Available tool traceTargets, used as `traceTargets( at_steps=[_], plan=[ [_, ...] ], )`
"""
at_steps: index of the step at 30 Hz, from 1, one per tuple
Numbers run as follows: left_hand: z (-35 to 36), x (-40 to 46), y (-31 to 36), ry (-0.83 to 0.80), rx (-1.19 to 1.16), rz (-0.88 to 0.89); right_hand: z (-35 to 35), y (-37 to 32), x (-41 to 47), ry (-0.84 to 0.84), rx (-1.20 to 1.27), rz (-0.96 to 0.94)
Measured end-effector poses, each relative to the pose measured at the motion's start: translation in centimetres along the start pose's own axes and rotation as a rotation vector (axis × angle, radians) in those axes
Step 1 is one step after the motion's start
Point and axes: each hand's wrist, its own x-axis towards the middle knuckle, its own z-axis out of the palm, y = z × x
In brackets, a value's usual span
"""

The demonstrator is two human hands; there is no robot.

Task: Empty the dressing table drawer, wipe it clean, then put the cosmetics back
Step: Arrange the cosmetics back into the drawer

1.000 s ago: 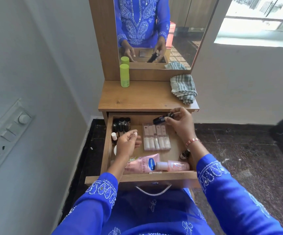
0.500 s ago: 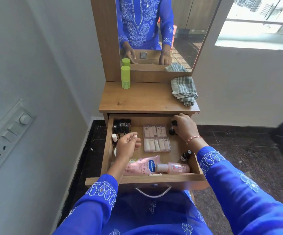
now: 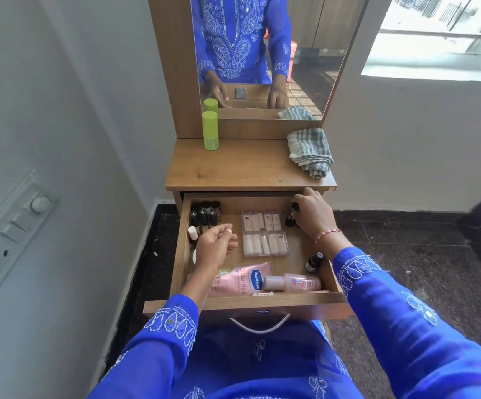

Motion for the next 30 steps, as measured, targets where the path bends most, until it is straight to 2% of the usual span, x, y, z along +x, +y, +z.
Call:
traceTargets(
  at_steps=[8, 15, 23, 30],
  plan=[
    [0.2, 0.1, 1.2, 0.032, -0.037, 0.028, -1.6, -3.2, 0.1, 0.127, 0.132, -0.105],
    [-0.7, 3.3, 7.0, 0.087, -0.136, 0.112, -4.7, -9.0, 3.8, 0.197, 0.284, -0.227],
    [-2.6, 6.6, 11.9, 0.168, -0.185, 0.149, -6.7, -15.8, 12.4, 0.023, 0.194, -0.276],
    [-3.4, 6.7, 12.1, 0.175, -0.183, 0.139, -5.3, -17.0, 15.8, -0.181, 0.082, -0.233]
  ],
)
